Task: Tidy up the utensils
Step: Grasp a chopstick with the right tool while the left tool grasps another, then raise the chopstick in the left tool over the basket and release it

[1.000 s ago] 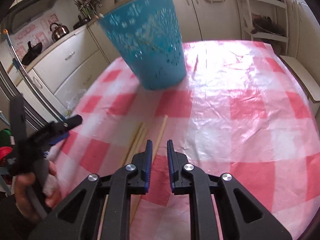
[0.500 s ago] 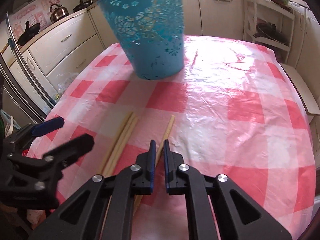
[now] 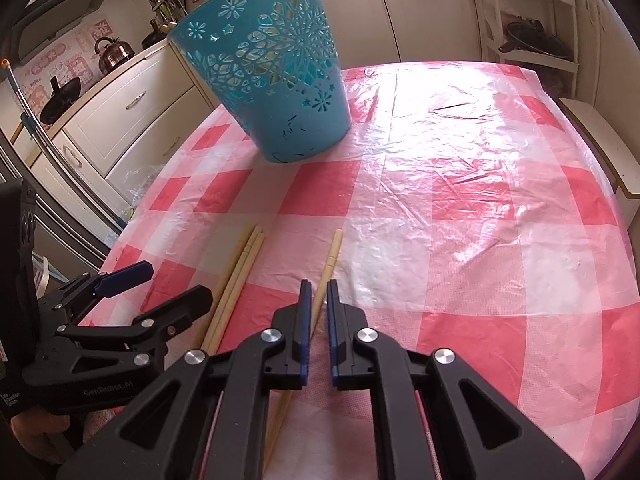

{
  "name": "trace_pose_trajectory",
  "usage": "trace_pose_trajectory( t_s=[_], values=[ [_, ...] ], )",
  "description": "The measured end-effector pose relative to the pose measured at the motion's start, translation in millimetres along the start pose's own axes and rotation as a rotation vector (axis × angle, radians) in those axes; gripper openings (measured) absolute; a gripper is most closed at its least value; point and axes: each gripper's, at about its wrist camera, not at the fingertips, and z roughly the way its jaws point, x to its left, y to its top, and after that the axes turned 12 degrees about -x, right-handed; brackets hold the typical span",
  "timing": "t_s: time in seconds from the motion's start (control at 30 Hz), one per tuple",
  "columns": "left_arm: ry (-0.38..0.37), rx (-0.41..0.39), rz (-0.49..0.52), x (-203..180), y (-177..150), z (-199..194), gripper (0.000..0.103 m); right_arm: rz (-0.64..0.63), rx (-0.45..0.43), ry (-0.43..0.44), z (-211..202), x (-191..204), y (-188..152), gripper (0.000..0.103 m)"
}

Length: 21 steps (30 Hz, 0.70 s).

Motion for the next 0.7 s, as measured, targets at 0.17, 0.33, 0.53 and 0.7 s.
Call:
trace_pose_trajectory(
  t_s=[0.17,0.33,0.53,0.7],
  values=[
    [0.030,0.025,0.045,-7,-2,8,0.081,-0.004,0.001,0.000,0,1,0,0.008],
    [0.003,0.018,0.067,-17,6,11,0.049,-0.032,0.002,-0.018,4,5,2,0.008],
    [-0.078,0.041,-0.012,-8,15,16,0.006,-0.133,0.015,-0.018,11,20,5,0.007],
    [-0.088,0.066,-0.050,-3,17,21,0.006,-0.148,0.039,-0.025,15,20,8,0.008]
  ],
)
